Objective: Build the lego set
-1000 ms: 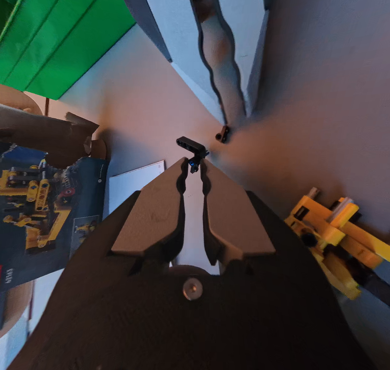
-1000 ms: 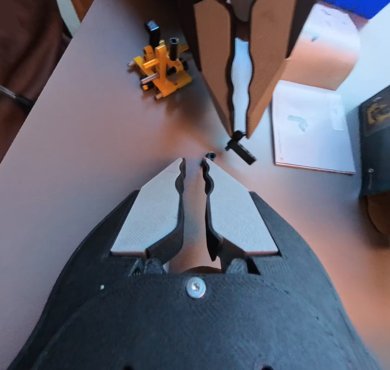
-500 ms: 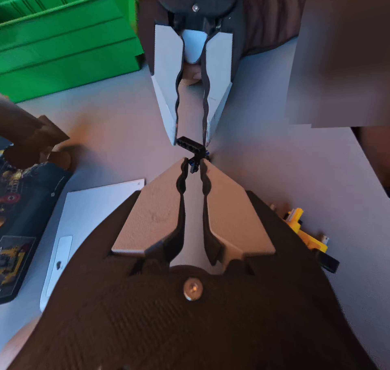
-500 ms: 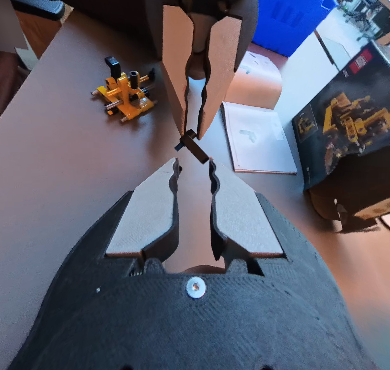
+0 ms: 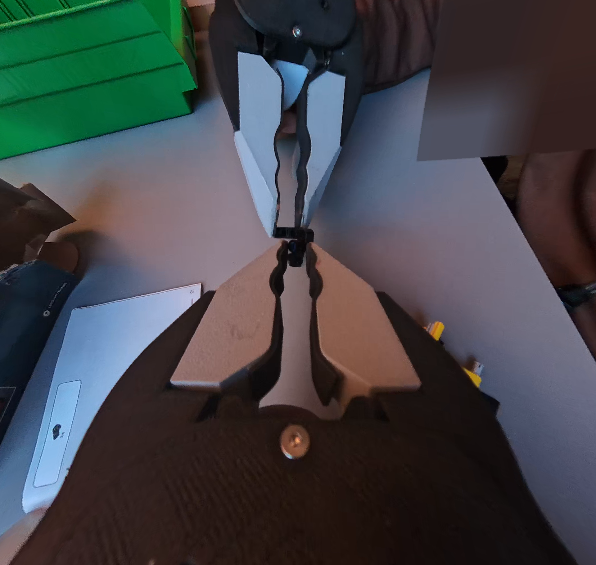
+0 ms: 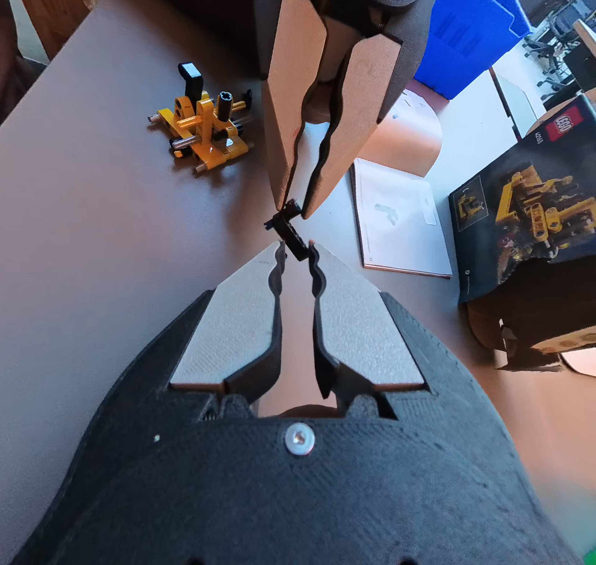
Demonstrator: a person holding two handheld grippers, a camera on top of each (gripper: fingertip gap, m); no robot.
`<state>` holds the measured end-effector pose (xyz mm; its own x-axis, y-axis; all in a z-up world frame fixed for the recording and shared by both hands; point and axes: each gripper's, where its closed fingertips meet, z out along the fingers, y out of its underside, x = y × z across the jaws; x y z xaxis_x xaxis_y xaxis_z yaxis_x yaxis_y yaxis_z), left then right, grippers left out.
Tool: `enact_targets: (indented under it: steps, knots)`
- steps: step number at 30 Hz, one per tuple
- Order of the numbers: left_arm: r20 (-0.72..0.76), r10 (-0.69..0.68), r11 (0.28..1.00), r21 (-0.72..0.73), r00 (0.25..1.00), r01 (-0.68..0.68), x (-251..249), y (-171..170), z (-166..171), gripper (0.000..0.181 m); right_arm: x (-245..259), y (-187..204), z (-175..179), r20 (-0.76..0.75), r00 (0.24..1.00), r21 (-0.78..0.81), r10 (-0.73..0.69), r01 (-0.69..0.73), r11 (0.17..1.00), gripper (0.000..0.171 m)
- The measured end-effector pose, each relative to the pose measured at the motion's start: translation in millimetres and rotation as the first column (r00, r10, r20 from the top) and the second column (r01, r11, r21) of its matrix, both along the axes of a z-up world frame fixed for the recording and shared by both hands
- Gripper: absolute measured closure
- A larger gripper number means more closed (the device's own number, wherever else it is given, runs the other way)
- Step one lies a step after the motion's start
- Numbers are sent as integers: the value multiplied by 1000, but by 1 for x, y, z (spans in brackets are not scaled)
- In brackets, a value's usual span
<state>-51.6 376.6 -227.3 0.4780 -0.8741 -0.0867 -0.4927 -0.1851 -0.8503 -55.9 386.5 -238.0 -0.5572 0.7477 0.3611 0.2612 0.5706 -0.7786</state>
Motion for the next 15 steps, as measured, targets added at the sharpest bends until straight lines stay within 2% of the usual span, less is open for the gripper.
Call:
enact_targets:
  steps: [6, 15]
  knots:
    - [-32, -15, 998, 69, 999, 17, 4, -1, 4, 174, -1, 0, -1, -27, 1000, 69, 1, 1, 998, 159]
    - [-17, 26, 994, 103, 1000, -24, -3, 6, 9, 174, -2, 8, 15, -176, 984, 331, -15, 73, 941, 163]
